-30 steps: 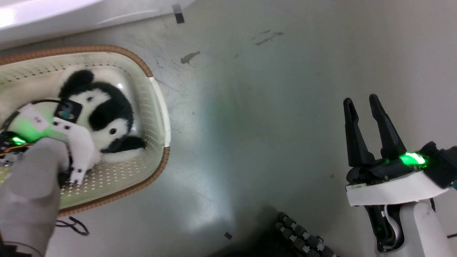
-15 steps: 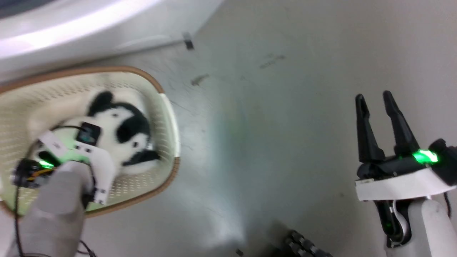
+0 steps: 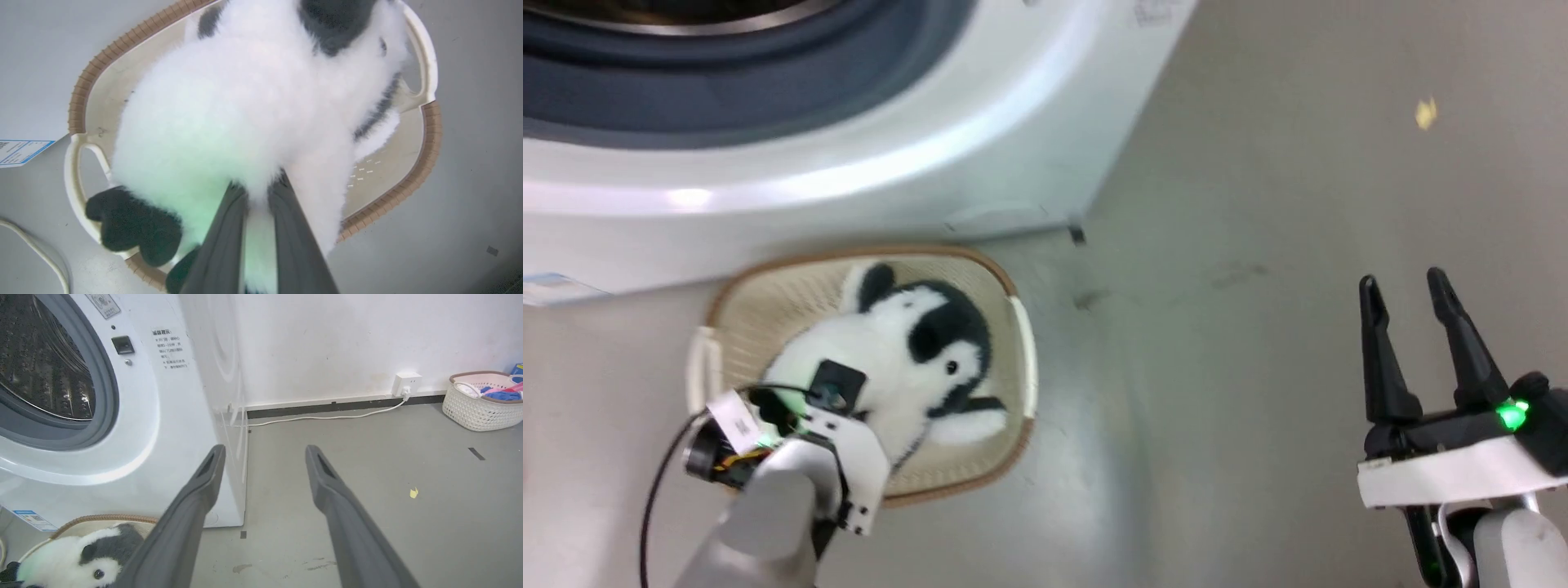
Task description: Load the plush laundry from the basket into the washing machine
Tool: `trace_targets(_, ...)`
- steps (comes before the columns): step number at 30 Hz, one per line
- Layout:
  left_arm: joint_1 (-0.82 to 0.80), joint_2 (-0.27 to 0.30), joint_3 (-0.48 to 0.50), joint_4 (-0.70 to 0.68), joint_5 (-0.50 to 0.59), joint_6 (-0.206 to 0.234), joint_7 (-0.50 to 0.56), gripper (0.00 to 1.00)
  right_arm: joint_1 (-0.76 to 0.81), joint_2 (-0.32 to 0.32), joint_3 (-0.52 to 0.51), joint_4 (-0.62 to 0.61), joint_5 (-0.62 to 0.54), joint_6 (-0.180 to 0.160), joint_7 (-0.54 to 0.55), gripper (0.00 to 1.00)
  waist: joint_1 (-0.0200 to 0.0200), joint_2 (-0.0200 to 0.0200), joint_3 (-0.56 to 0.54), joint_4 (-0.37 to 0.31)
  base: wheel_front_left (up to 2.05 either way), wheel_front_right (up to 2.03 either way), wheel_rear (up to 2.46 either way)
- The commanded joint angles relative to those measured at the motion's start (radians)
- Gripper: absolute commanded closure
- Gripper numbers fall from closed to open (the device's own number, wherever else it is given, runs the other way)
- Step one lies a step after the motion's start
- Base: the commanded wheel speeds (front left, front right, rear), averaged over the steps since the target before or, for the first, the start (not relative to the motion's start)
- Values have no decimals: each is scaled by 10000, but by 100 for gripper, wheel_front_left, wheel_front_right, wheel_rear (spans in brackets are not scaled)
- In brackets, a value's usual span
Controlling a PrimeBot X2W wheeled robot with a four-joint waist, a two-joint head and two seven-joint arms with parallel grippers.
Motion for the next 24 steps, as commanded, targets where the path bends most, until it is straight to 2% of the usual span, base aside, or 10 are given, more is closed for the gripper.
trace_targets(1, 215, -121, -125, -63, 0, -19, -436, 100, 229, -8, -61, -72, -111, -9, -42, 0, 0, -1, -1028, 792, 0, 0, 0)
trace_targets(7, 634, -392, -188, -349, -104, 73, -1265, 100, 649, -8, -210, -40, -309, -9, -42, 0, 0, -1, -1898, 1202, 0, 0, 0)
trace_targets(11, 932, -427, -27, -1109, -287, 241, -1455, 100, 887, -8, -348, -48, -363, -9, -42, 0, 0, -1, -2248, 1367, 0, 0, 0)
trace_targets(18, 1611, -88, 568, -4805, -362, 791, -1478, 100, 984, -8, -349, -175, -485, -9, -42, 0, 0, -1, -2296, 1446, 0, 0, 0)
trace_targets(24, 1689, 362, 1186, -7443, -276, 1239, -1480, 100, 906, -8, -236, -241, -411, -9, -42, 0, 0, -1, -1925, 1223, 0, 0, 0)
